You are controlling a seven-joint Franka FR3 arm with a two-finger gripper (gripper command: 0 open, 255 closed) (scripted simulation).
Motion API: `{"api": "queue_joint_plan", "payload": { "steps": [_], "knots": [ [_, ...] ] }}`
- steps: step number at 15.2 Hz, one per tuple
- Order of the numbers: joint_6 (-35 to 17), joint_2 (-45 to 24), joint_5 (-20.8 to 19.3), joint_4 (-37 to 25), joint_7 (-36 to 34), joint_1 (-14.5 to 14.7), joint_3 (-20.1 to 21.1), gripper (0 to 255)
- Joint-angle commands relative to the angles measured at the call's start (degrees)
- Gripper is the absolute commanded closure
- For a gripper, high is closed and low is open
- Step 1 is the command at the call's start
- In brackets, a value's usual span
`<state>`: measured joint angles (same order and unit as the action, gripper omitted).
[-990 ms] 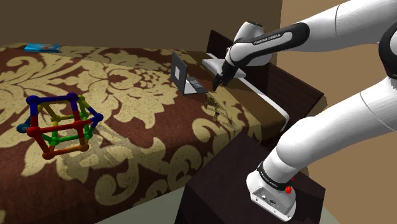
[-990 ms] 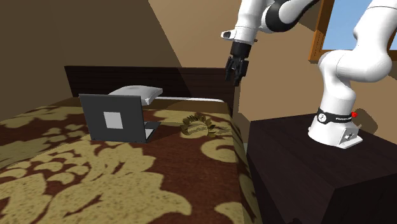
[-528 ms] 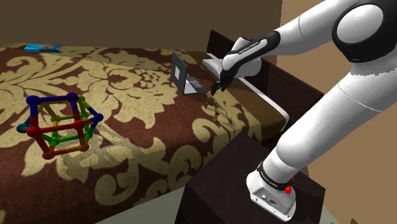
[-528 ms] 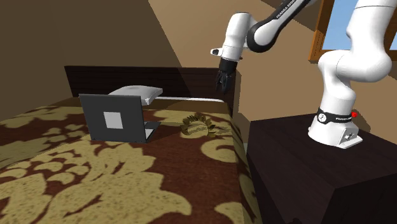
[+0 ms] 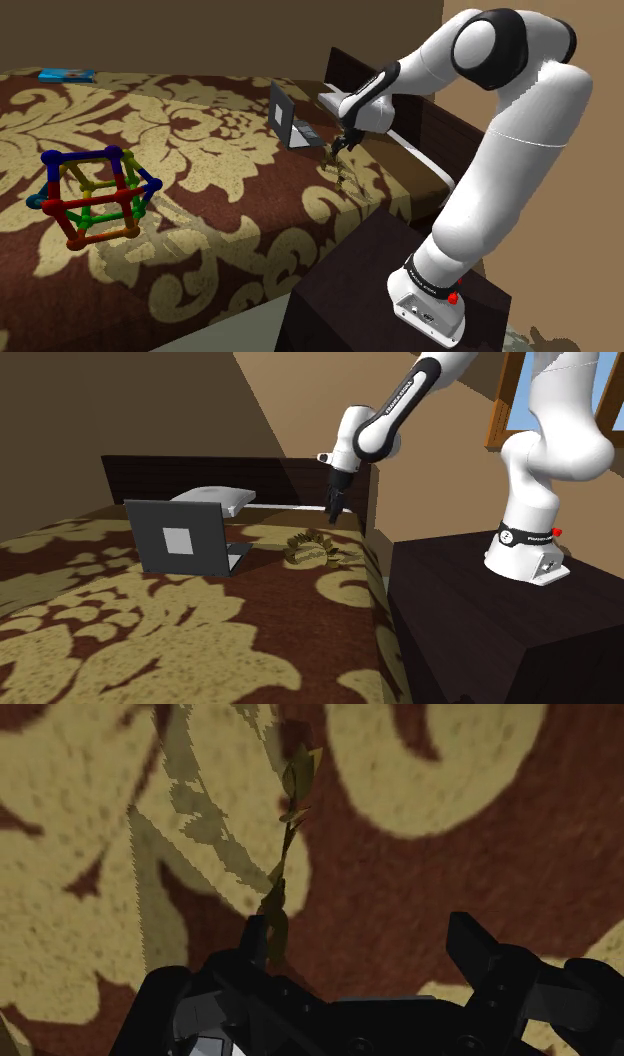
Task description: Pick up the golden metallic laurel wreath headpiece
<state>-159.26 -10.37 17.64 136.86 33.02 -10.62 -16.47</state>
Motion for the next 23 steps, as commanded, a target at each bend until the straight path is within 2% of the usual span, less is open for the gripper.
{"api": "queue_joint_plan", "payload": {
  "steps": [1,5,13,15,16,23],
  "knots": [
    [-1.97,-5.29,4.74,-3.15,3.65,-1.99,1.54,0],
    [-4.34,-13.85,10.39,-9.40,8.59,-7.22,5.05,0],
    [-8.56,-19.39,14.04,-11.03,12.13,-10.64,9.29,0],
    [-8.56,-19.39,14.02,-11.03,12.11,-10.65,9.31,0],
    [-8.53,-19.45,13.98,-11.12,12.00,-10.56,9.26,255],
    [-8.49,-19.38,13.94,-11.09,11.95,-10.51,9.22,255]
  ]
}}
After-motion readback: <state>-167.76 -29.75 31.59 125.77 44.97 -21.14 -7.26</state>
